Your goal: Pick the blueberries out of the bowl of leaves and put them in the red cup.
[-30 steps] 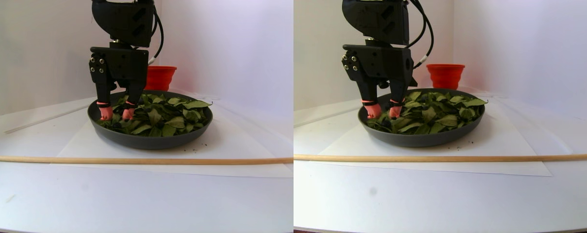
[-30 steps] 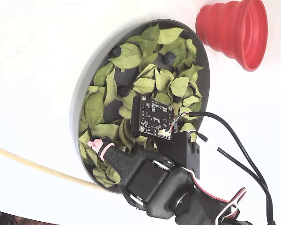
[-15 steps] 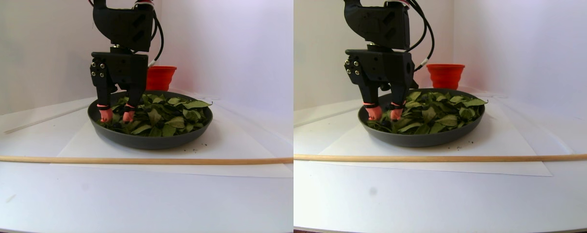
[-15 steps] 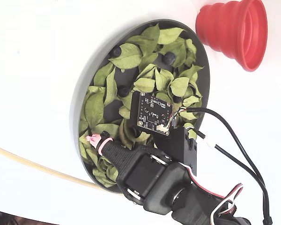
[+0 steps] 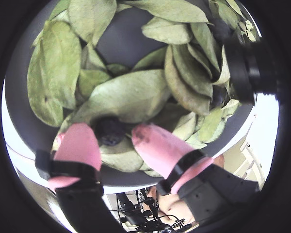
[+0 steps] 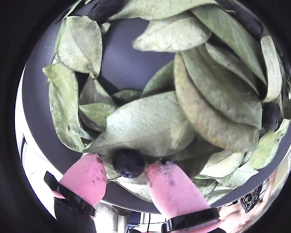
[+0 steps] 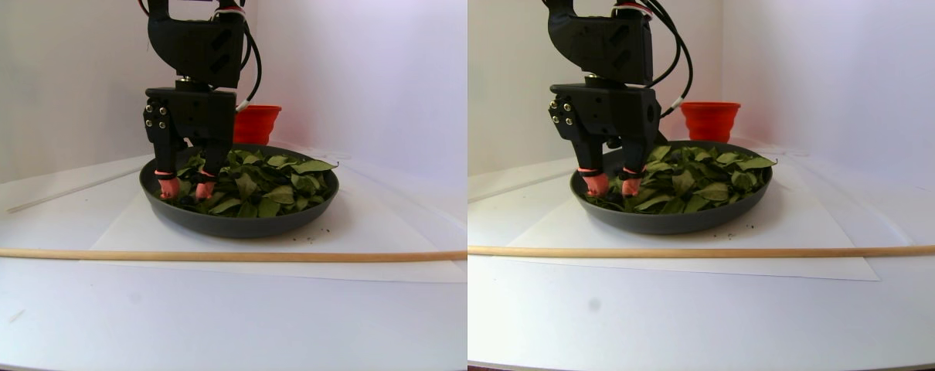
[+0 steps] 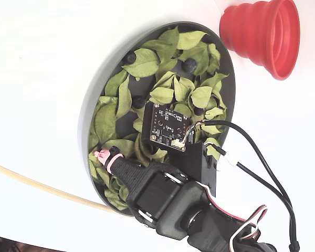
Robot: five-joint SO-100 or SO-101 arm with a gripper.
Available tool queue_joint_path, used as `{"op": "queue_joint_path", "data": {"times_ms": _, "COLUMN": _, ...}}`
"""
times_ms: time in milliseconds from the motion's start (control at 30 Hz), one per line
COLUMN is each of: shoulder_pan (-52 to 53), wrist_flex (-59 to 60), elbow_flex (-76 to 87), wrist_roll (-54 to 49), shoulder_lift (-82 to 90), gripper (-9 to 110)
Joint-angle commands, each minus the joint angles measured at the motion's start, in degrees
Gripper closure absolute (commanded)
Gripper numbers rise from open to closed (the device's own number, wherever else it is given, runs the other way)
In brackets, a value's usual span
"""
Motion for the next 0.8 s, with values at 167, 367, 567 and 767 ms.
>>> {"op": "queue_joint_path", "data": {"times_ms": 167, "shoulder_pan": -0.7, "wrist_flex": -1.1, "elbow_flex": -0.7, "wrist_roll": 1.1, "shoulder_lift": 0.0, "gripper": 86}}
{"op": "queue_joint_path", "data": {"times_ms": 367, "shoulder_pan": -0.9, "wrist_flex": -1.2, "elbow_flex": -0.4, "wrist_roll": 2.0, "shoulder_lift": -0.6, "gripper": 87}}
{"op": "queue_joint_path", "data": {"times_ms": 567, "shoulder_pan": -0.9, "wrist_flex": -2.6, "elbow_flex": -0.1, "wrist_roll": 1.9, "shoulder_lift": -1.9, "gripper": 88}}
{"op": "queue_joint_path", "data": {"times_ms": 767, "shoulder_pan": -0.5, "wrist_flex": -3.8, "elbow_flex": 0.0, "wrist_roll": 1.4, "shoulder_lift": -2.9, "gripper": 88}}
